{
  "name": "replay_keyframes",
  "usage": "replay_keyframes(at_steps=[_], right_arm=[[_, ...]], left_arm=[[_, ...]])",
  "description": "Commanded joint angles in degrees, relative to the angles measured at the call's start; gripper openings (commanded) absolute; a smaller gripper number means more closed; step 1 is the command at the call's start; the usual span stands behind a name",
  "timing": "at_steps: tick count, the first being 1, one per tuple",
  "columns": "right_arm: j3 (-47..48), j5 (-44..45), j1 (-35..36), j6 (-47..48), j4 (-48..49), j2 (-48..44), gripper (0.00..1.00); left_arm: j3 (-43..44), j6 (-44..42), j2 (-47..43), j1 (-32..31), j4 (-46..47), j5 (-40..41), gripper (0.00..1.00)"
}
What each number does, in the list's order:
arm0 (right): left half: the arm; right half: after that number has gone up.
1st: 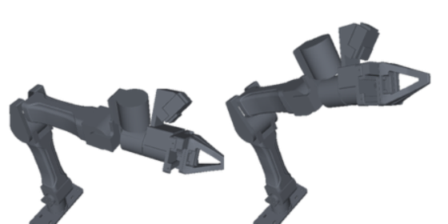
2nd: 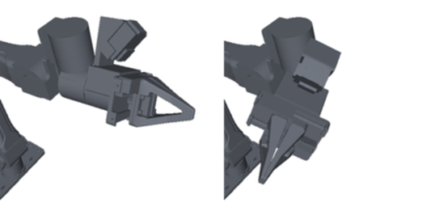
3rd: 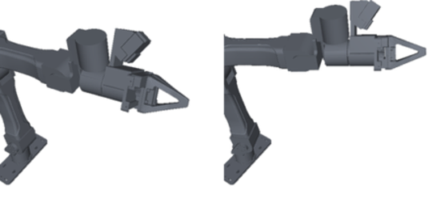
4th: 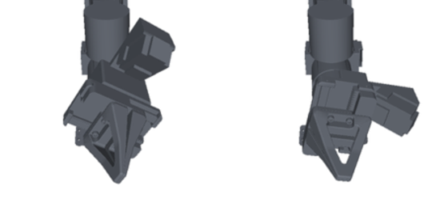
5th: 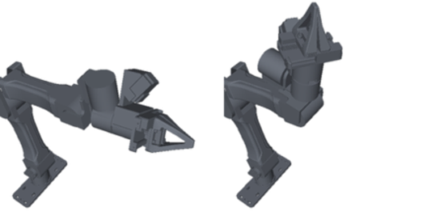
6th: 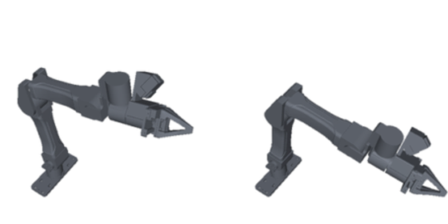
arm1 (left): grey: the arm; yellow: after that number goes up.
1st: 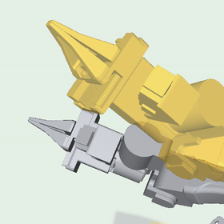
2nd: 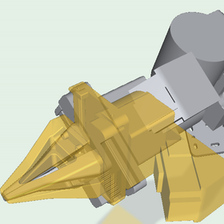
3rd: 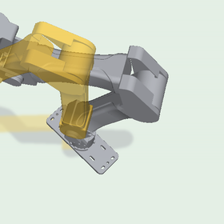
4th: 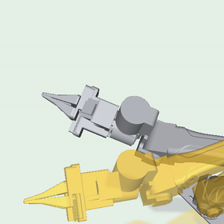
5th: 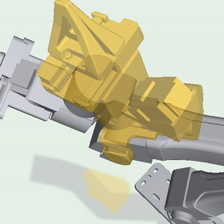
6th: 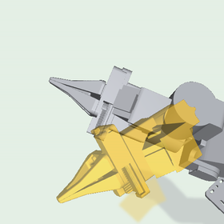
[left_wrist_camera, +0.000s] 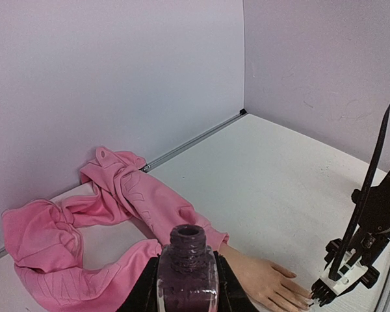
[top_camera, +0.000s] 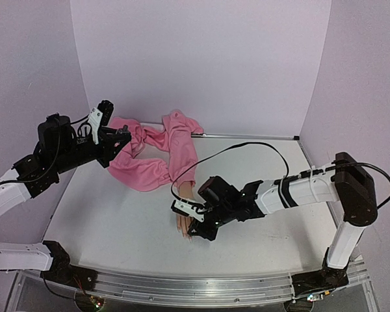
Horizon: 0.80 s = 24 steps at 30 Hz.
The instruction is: Paint the nails
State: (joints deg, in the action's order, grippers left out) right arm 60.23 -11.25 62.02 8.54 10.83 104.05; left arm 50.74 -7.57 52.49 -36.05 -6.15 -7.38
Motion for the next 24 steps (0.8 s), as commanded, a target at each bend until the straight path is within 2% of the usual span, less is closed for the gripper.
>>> replay_keyframes(at_steps=[1, 24], right_arm=[[0.2, -0.2, 0.6, 0.3, 0.1, 0.1, 0.0], [0.3, 1.3, 1.1, 0.5, -0.5, 0.9, 0.0]], left_arm=[[0.3, -0.4, -0.8, 0.1, 3.0, 0.2, 0.0], [0.2, -0.4, -0.7, 0.1, 3.0, 0.0, 0.0]])
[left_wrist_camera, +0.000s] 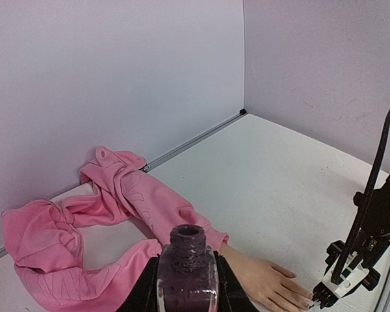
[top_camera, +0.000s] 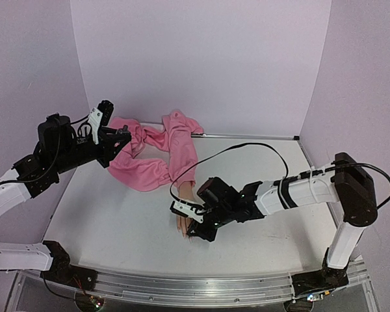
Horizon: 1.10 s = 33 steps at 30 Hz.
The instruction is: Paint the nails
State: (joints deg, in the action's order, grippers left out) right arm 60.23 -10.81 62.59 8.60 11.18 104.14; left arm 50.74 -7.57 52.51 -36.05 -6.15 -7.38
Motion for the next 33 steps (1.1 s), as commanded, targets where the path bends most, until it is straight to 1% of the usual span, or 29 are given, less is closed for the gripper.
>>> replay_keyframes(at_steps=[1, 17, 33], right_arm=[[0.3, 1.1, 0.6, 0.5, -0.8, 0.9, 0.0], [0.3, 3.5, 0.7, 0.5, -0.9, 0.8, 0.0], [0.2, 2.2, 1.2, 0.9, -1.0, 1.0, 0.0]], left_arm=[[0.2, -0.5, -0.8, 0.1, 3.0, 0.0, 0.0], [0.2, -0.4, -0.7, 0.1, 3.0, -0.1, 0.0], [0.2, -0.3, -0.8, 0.1, 3.0, -0.2, 0.0]])
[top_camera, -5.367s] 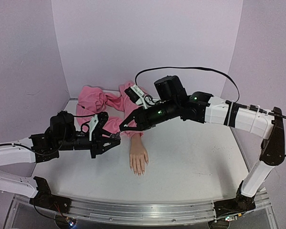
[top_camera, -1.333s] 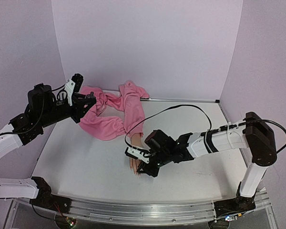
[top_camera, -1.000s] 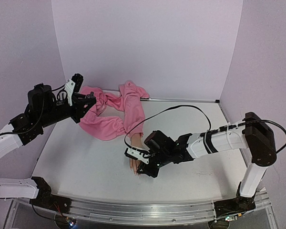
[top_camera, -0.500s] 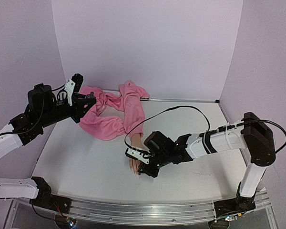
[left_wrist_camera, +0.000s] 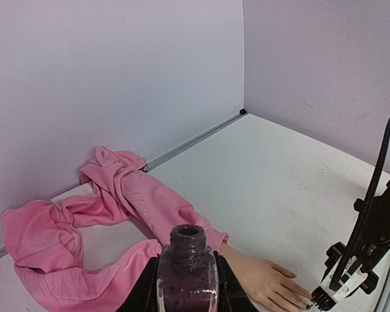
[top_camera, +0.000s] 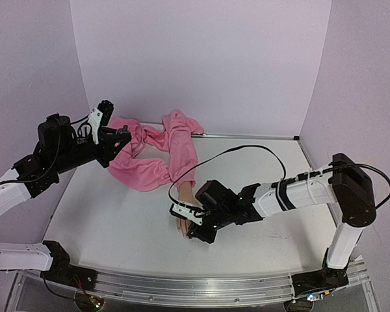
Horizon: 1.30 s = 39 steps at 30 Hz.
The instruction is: Paint the nails
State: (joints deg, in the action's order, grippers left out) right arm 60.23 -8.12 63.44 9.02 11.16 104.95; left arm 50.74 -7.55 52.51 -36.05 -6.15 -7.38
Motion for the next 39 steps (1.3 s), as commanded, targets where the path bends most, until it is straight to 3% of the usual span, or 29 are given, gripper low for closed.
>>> replay_keyframes(at_steps=[1, 39], right_arm=[[0.2, -0.4, 0.4, 0.5, -1.0, 0.3, 0.0], [0.0, -0.3, 1.2, 0.4, -2.1, 1.4, 0.0]], left_arm=[[0.2, -0.3, -0.8, 0.1, 3.0, -0.2, 0.0], [0.0, -0.1, -1.1, 0.1, 3.0, -0.2, 0.0]])
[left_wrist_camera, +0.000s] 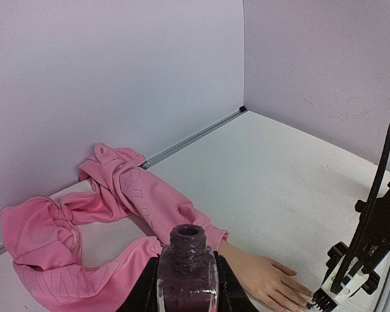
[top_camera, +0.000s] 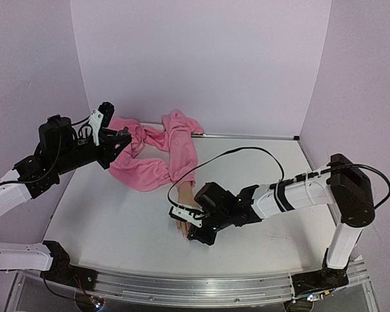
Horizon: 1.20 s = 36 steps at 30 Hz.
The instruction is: Paint the nails
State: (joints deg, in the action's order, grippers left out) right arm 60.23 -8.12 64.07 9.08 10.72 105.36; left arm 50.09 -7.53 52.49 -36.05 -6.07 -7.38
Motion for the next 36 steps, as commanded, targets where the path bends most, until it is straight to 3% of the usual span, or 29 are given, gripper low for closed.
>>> replay_keyframes(at_steps=[1, 20, 36], right_arm=[[0.0, -0.3, 0.6, 0.3, -1.7, 1.0, 0.0], [-0.8, 0.9, 1.2, 0.6, -1.9, -0.5, 0.0], [-4.7, 1.7, 1.6, 0.9, 3.0, -7.5, 0.0]], left_arm=[[0.6, 0.0, -1.1, 0.1, 2.9, -0.2, 0.0], [0.5, 0.0, -0.9, 0.1, 2.9, -0.2, 0.0], [0.5, 0.2, -0.9, 0.1, 2.9, -0.2, 0.0]])
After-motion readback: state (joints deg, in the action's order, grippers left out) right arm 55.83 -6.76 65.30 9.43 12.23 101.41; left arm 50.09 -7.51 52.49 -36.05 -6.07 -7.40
